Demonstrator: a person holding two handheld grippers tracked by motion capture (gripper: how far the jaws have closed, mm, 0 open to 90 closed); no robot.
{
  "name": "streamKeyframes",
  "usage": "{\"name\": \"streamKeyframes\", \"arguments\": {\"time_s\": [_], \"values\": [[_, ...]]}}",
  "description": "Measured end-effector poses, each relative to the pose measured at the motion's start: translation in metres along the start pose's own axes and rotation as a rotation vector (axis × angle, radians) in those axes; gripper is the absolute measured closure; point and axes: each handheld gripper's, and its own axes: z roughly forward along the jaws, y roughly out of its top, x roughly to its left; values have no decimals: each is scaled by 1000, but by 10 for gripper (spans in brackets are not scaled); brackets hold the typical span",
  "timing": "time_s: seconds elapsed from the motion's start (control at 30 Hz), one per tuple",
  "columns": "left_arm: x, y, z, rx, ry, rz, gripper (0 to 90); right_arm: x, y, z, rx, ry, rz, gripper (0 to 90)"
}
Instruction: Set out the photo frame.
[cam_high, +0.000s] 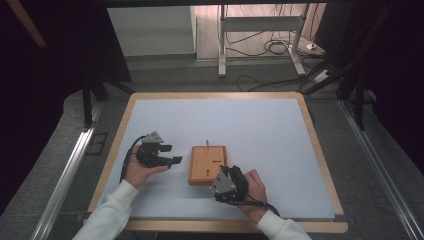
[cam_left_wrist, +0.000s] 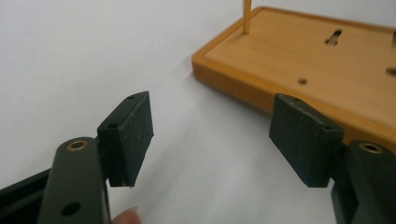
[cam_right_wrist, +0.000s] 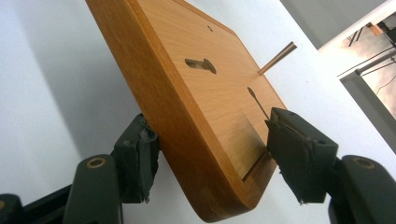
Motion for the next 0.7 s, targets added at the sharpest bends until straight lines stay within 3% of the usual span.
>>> {"name": "streamKeyframes", "arguments": {"time_s": [0.27,0.57,0.7], "values": [[-9,-12,3,42,28,61,294,-1,1,-1,4,3,-3,372],[-15,-13,5,53,19,76,291,-4,3,-3,8,7,-4,382],[-15,-15,6,56,8,63,291,-6,4,-4,4,0,3,394]]}}
